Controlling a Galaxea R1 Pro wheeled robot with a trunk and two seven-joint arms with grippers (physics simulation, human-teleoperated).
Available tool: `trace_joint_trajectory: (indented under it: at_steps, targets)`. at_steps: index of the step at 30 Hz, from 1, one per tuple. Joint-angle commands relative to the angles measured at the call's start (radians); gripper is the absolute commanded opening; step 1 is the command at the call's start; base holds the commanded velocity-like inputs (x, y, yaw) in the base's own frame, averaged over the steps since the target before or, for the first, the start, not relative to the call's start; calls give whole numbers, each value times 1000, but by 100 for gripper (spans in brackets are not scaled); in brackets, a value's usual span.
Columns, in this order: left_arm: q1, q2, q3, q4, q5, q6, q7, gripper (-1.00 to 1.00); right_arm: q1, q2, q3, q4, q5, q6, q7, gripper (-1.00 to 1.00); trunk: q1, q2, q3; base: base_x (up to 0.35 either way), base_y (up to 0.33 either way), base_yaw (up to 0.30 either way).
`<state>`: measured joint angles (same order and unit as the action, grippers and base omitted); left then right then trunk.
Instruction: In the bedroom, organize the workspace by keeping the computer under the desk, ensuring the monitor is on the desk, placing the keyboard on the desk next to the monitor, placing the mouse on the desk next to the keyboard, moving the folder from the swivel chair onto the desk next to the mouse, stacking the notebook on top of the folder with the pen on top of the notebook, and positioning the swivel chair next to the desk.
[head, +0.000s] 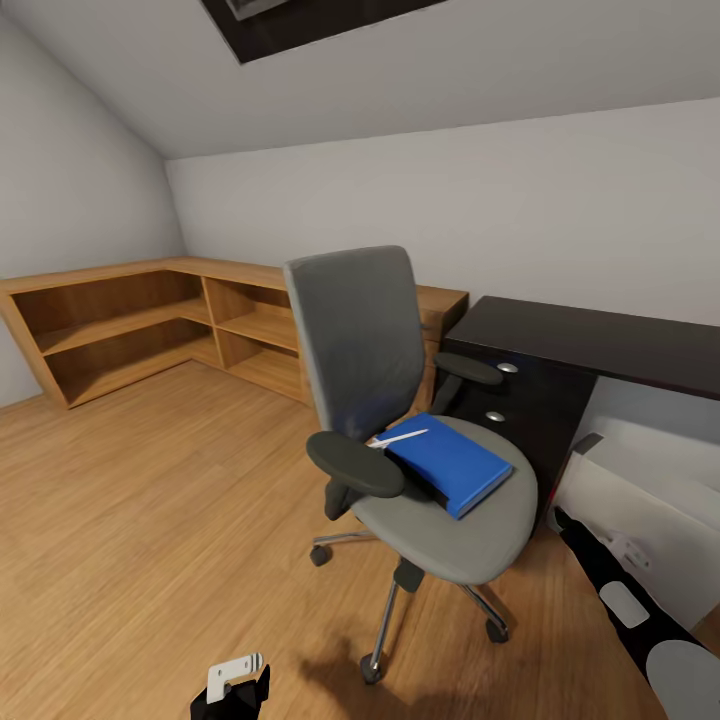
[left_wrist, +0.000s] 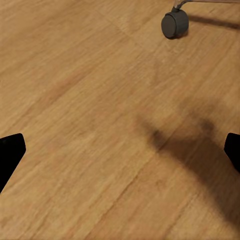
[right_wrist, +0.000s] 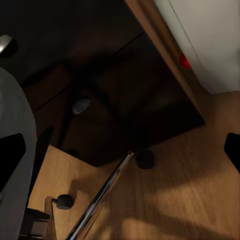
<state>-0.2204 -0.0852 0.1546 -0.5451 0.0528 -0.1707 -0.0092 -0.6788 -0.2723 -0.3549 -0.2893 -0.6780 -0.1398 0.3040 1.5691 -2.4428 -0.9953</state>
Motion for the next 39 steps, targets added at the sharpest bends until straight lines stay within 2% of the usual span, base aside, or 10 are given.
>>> trace_joint_trajectory:
  at_steps: [1,27,39]
  targets:
    - [-1,-1,2,1,5,-3,-1,100,-1,0,-1,2,-11,-1,8,100,0,0,-1,0,0,72]
    - [0,-1,2,1,5,-3,0,100,-1,4,-1,4,-12,-3,8,100,0,0,-1,0,0,139]
    - [0,-1,3,1,5,-3,0,100,-1,2,-1,3,-12,-3,9,100,0,0,-9,0,0,122]
